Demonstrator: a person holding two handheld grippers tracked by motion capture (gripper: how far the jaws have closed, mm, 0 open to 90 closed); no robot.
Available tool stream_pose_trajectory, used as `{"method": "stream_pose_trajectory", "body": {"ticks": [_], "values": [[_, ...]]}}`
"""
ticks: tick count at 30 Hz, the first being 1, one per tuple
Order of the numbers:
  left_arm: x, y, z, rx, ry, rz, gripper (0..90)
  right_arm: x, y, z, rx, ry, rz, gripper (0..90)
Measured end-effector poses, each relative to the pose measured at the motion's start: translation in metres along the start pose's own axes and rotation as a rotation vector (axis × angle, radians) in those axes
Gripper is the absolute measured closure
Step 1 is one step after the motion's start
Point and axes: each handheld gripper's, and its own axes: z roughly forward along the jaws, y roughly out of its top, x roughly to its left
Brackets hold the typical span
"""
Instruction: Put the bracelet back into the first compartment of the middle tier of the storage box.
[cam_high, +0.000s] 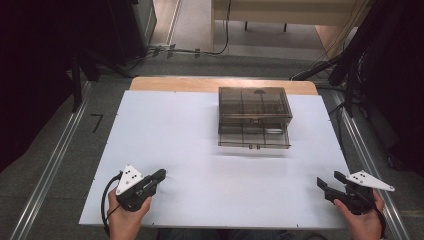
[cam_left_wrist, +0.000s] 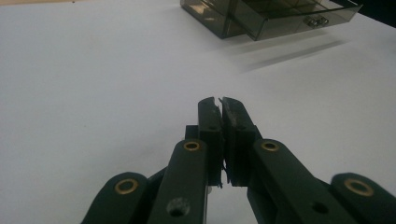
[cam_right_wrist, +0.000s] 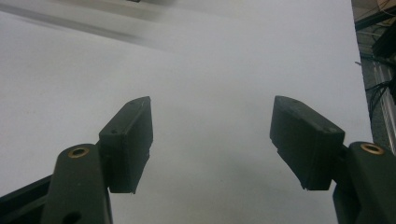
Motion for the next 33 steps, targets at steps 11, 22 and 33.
{"method": "stream_pose_trajectory", "body": {"ticks": [11, 22, 33], "values": [[-0.011, 0.015, 0.010, -0.025, -0.033, 0.015, 88.0, 0.000, 0.000, 0.000, 0.004, 0.003, 0.003, 28.6], [-0.023, 0.030, 0.027, -0.031, -0.069, 0.028, 88.0, -0.001, 0.000, 0.001, 0.005, 0.004, 0.005, 28.6], [-0.026, 0.037, 0.037, -0.024, -0.096, 0.015, 88.0, -0.001, 0.000, 0.001, 0.008, 0.003, 0.004, 28.6]]}}
